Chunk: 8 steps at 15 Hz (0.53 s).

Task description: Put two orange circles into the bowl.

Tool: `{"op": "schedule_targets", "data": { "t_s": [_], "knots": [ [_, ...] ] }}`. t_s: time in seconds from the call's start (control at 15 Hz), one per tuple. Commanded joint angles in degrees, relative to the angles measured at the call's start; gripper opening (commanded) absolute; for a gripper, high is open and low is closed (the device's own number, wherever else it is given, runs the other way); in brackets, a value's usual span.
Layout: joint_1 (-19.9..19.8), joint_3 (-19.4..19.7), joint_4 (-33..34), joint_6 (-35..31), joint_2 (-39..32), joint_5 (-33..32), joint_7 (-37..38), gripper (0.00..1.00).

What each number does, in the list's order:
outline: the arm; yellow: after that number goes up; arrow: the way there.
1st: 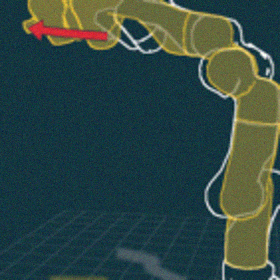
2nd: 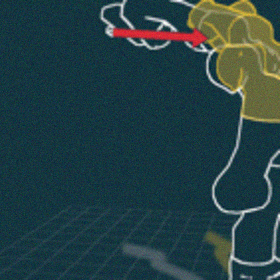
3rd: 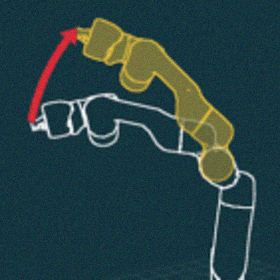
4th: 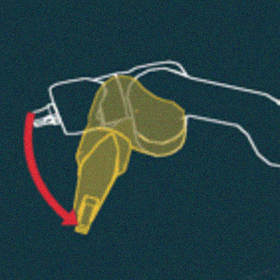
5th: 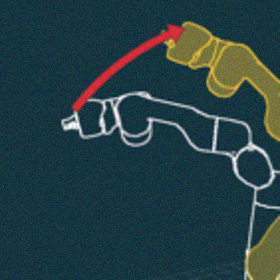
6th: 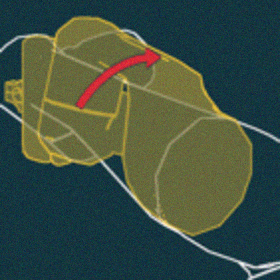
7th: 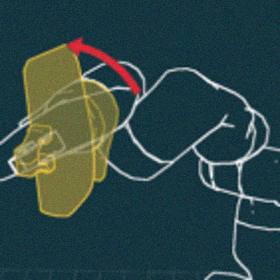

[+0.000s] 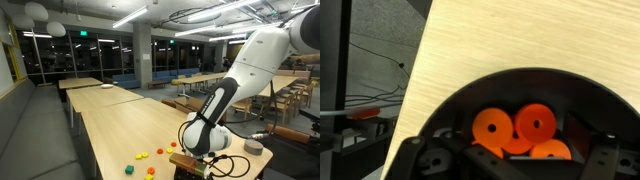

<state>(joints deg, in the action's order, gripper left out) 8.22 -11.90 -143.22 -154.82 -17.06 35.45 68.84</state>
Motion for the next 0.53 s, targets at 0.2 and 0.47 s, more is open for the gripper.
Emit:
{"op": "schedule_targets", "data": {
  "t_s": [0.2,0.47],
  "knots": [
    [0.6,-2.2,4.0,3.1,-1.7,5.4,-5.3,1.00],
    [1.6,-2.7,5.9,4.7,-2.3,6.8,-7.1,1.00]
  ]
}}
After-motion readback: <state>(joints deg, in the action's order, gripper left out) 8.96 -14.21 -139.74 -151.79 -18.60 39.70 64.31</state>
